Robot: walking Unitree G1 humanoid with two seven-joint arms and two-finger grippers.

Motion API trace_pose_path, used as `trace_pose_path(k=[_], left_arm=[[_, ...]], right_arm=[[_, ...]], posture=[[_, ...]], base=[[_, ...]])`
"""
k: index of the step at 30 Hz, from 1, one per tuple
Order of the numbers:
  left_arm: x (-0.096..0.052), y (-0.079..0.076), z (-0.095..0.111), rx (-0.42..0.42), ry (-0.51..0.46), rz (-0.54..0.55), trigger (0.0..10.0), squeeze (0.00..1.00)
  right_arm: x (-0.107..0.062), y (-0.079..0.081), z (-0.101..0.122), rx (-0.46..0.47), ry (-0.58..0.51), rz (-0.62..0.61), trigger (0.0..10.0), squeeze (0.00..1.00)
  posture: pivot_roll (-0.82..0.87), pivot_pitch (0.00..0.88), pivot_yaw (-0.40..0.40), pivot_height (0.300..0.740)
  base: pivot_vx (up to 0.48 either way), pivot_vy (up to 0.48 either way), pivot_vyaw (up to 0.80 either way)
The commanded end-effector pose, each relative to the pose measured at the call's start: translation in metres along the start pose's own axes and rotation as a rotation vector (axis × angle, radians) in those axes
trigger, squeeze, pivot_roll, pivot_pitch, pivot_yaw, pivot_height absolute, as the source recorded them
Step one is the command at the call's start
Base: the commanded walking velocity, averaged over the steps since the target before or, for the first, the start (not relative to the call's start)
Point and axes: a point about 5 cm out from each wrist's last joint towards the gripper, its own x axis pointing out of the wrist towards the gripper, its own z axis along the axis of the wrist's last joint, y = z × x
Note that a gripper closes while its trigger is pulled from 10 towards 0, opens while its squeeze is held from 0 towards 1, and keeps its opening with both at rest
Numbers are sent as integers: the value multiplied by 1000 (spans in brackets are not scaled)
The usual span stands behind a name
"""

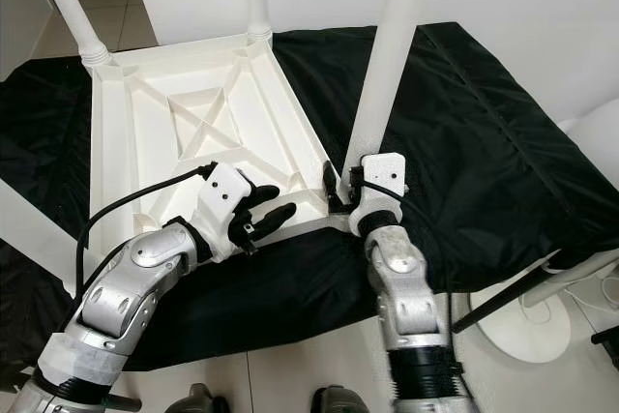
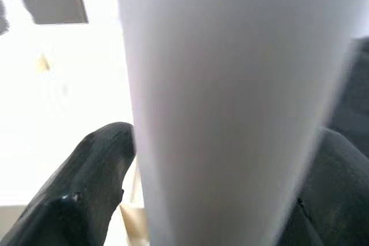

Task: Building children table

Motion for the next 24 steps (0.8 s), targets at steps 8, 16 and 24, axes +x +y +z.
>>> trace_pose_path(k=[8, 16, 24], left_arm=[[-1, 0, 0, -11, -5, 2, 10000, 0], [2, -4, 3, -7, -24, -5, 10000, 0], [4, -7, 3, -11, -30, 5, 10000, 0]], right_arm=[[-3, -19, 3, -27, 11, 248, 10000, 0], [-3, -32, -12, -141, 125, 443, 7412, 0], [-1, -34, -18, -160, 155, 496, 0, 0]], posture=[[-90, 69, 27, 740], [-92, 59, 13, 740], [-86, 57, -9, 740]], base=[[0, 0, 0], [0, 0, 0], [0, 0, 0]])
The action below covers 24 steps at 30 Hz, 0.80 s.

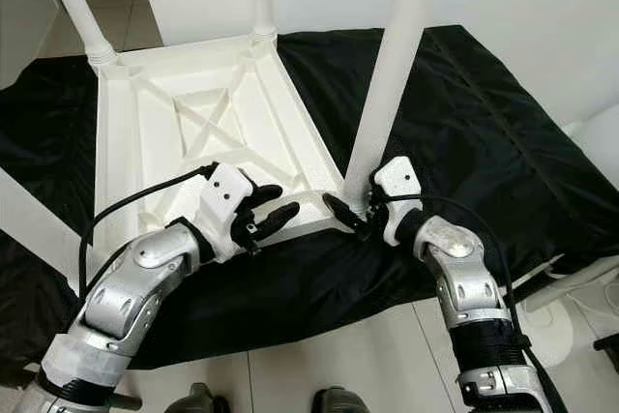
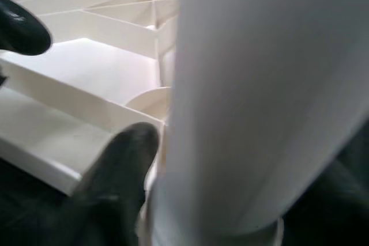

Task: Building children table

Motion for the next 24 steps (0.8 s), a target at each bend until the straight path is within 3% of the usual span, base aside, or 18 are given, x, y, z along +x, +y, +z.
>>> trace_pose_path(k=[1, 7, 8, 10, 11, 16, 18, 20, 24], left_arm=[[0, -2, -1, 9, 0, 14, 10000, 0], [0, -3, -2, 0, -1, 22, 10000, 0], [0, -3, -1, -4, -4, 22, 10000, 0], [0, -3, -1, -6, -6, 22, 10000, 0], [0, -3, -1, -6, -6, 21, 10000, 0], [0, -4, -1, -6, -5, 20, 10000, 0], [-1, -4, -2, -8, 1, 22, 10000, 0], [-2, -5, -3, -9, 4, 25, 10000, 0], [-2, -4, -3, -13, 7, 29, 10000, 0]], right_arm=[[0, 1, -2, -3, 13, 29, 0, 0], [-1, 1, -12, -4, 42, 16, 0, 0], [-1, 2, -13, 8, 44, 11, 8392, 0], [-1, 2, -15, 17, 44, 10, 8392, 0], [-2, 3, -14, 33, 34, -3, 10000, 0], [-2, 3, -15, 77, 21, -89, 10000, 0], [-3, 3, -14, 114, 11, -271, 10000, 0], [-4, 8, -10, 161, -22, -359, 10000, 0], [-3, 17, -7, 187, -54, -386, 10000, 0]], posture=[[-86, 57, -9, 740], [-88, 65, -12, 740], [-88, 65, -12, 740], [-88, 65, -12, 740], [-89, 70, -12, 740], [-88, 78, -11, 740], [-86, 86, -11, 740], [-87, 87, -8, 740], [-91, 92, -1, 740]], base=[[0, 0, 0], [0, 0, 0], [0, 0, 0], [0, 0, 0], [0, 0, 0], [0, 0, 0], [0, 0, 0], [0, 0, 0], [0, 0, 0]])
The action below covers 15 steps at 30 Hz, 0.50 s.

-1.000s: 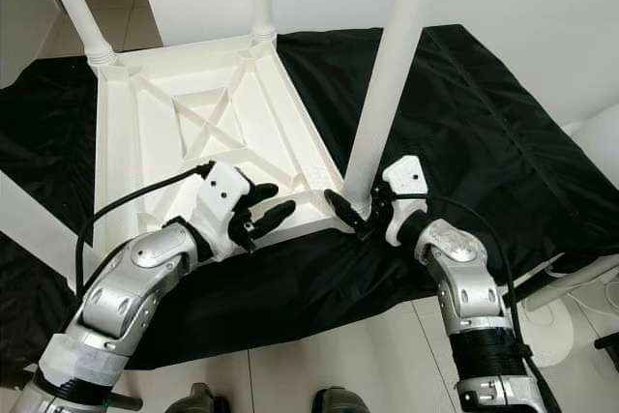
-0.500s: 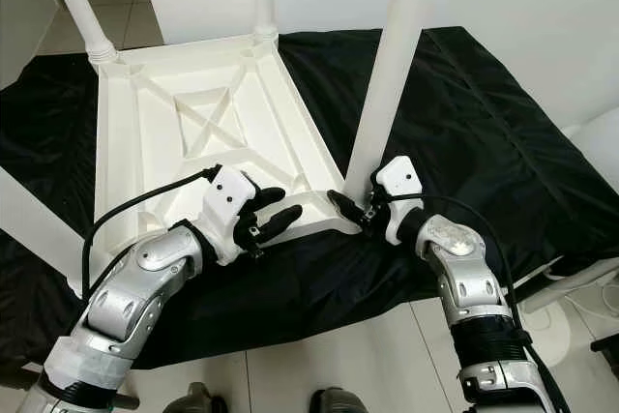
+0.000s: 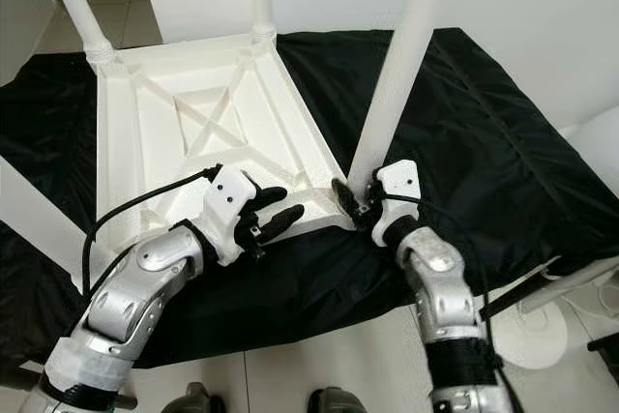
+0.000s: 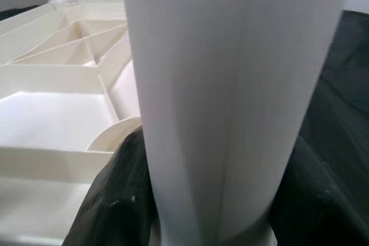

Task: Building children table

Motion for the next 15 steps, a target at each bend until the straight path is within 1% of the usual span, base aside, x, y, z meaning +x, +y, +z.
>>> trace_pose_path(k=[1, 2, 3, 4, 5, 6, 9, 11, 15], left_arm=[[-1, 1, -1, 0, 10, 34, 10000, 0], [-1, 1, -1, 0, 10, 34, 10000, 0], [-1, 1, -1, -2, 9, 34, 10000, 0], [-1, 1, -1, -2, 9, 34, 10000, 0], [0, 1, 0, -5, 6, 30, 10000, 0], [0, 1, 0, -5, 6, 30, 10000, 0], [0, 2, 1, -3, 5, 29, 10000, 0], [0, 2, 1, -3, 5, 29, 10000, 0], [0, 3, 1, 3, 6, 29, 10000, 0]], right_arm=[[-4, 4, -6, 27, 23, -79, 10000, 0], [-4, 4, -6, 27, 23, -79, 10000, 0], [-5, 9, -8, 49, 24, -150, 10000, 0], [-5, 9, -8, 49, 24, -150, 10000, 0], [-8, 18, -11, 58, 27, -275, 10000, 0], [-8, 18, -11, 58, 27, -275, 10000, 0], [-9, 26, -15, 76, 35, -340, 10000, 0], [-9, 26, -15, 76, 35, -340, 10000, 0], [-7, 36, -15, 112, 42, -367, 10000, 0]], posture=[[-91, 93, 1, 740], [-91, 93, 1, 740], [-91, 93, 4, 740], [-91, 93, 4, 740], [-90, 91, 8, 740], [-90, 91, 8, 740], [-89, 87, 11, 740], [-89, 87, 11, 740], [-91, 79, 17, 740]], base=[[0, 0, 0], [0, 0, 0], [0, 0, 0], [0, 0, 0], [0, 0, 0], [0, 0, 0], [0, 0, 0], [0, 0, 0], [0, 0, 0]])
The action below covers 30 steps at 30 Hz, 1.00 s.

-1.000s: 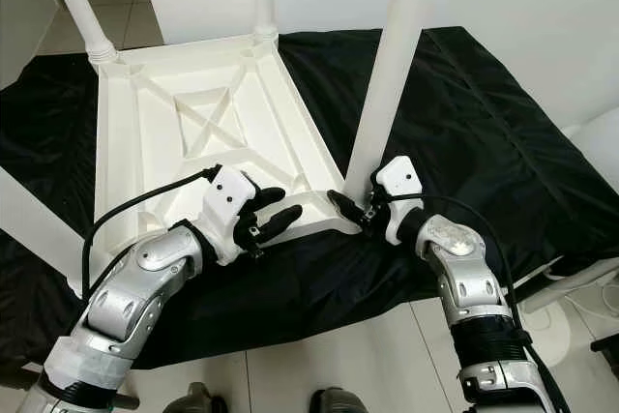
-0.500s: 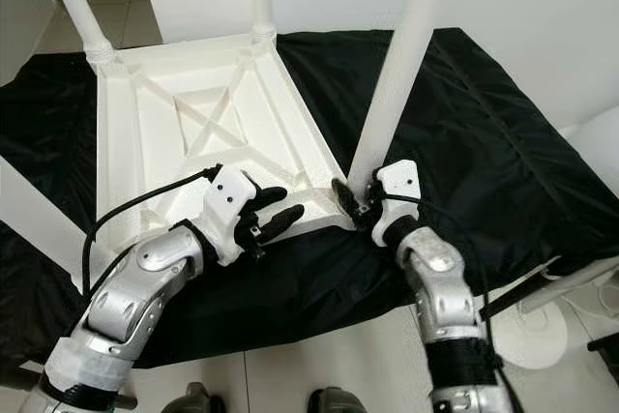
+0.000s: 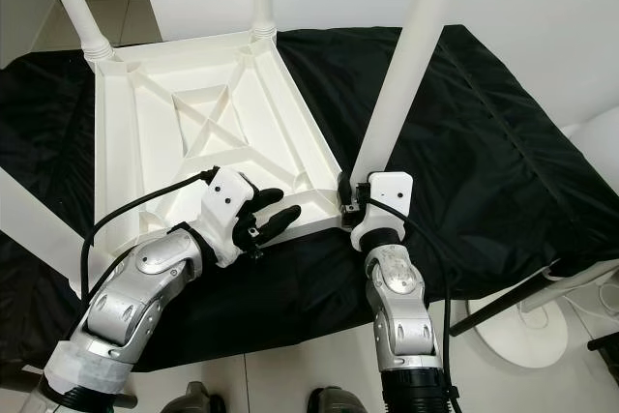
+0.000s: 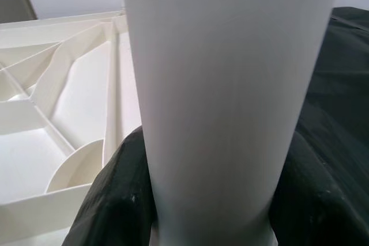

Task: Building children table

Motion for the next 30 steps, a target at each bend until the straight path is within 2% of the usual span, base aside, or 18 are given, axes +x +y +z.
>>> trace_pose_path(k=[1, 2, 3, 4, 5, 10, 12, 18, 19, 20, 21, 23, 25, 30], left_arm=[[1, 2, 1, 8, 6, 21, 10000, 0], [2, 2, 1, 11, 6, 20, 10000, 0], [2, 2, 2, 10, 4, 16, 10000, 0], [2, 2, 2, 10, 4, 16, 10000, 0], [3, 1, 3, 16, 1, 7, 10000, 0], [4, 1, 3, 18, -2, -2, 10000, 0], [3, 0, 2, 29, 6, -9, 10000, 0], [2, -3, -2, 55, 27, -32, 10000, 0], [2, -4, -4, 65, 37, -40, 10000, 0], [2, -4, -4, 65, 37, -40, 10000, 0], [2, -5, -6, 75, 45, -50, 10000, 0], [2, -5, -6, 75, 45, -50, 10000, 0], [3, -8, -9, 88, 56, -62, 10000, 0], [4, -10, -10, 93, 62, -69, 10000, 0]], right_arm=[[-5, 1, -15, 11, 86, -31, 10000, 0], [-5, 3, -14, 17, 85, -30, 10000, 0], [-4, 3, -13, 22, 79, -25, 10000, 82], [-4, 3, -13, 22, 79, -25, 10000, 82], [-4, 2, -11, 27, 68, -15, 10000, 1000], [-4, -3, -5, 19, 44, 8, 10000, 1000], [-5, -5, 0, 20, 24, 76, 10000, 1000], [-5, -12, 5, -5, 8, 168, 10000, 1000], [-5, -12, 7, -10, 16, 255, 10000, 1000], [-5, -12, 7, -10, 16, 255, 10000, 1000], [-7, -13, 8, -42, 26, 354, 10000, 0], [-7, -13, 8, -42, 26, 354, 10000, 0], [-5, -18, 9, -104, 37, 481, 10000, 0], [3, -27, 9, -173, 46, 566, 10000, 0]], posture=[[-91, 79, 17, 740], [-90, 74, 19, 740], [-91, 70, 17, 740], [-91, 70, 17, 740], [-91, 70, 17, 740], [-94, 57, 14, 740], [-93, 55, 14, 740], [-100, 52, 16, 740], [-101, 51, 16, 740], [-101, 51, 16, 740], [-103, 52, 15, 740], [-103, 52, 15, 740], [-109, 60, 16, 740], [-101, 65, 16, 740]], base=[[0, 0, 0], [0, 0, 0], [0, 0, 0], [0, 0, 0], [0, 0, 0], [0, 0, 0], [0, 0, 0], [0, 0, 0], [0, 0, 0], [0, 0, 0], [0, 0, 0], [0, 0, 0], [0, 0, 0], [0, 0, 0]])
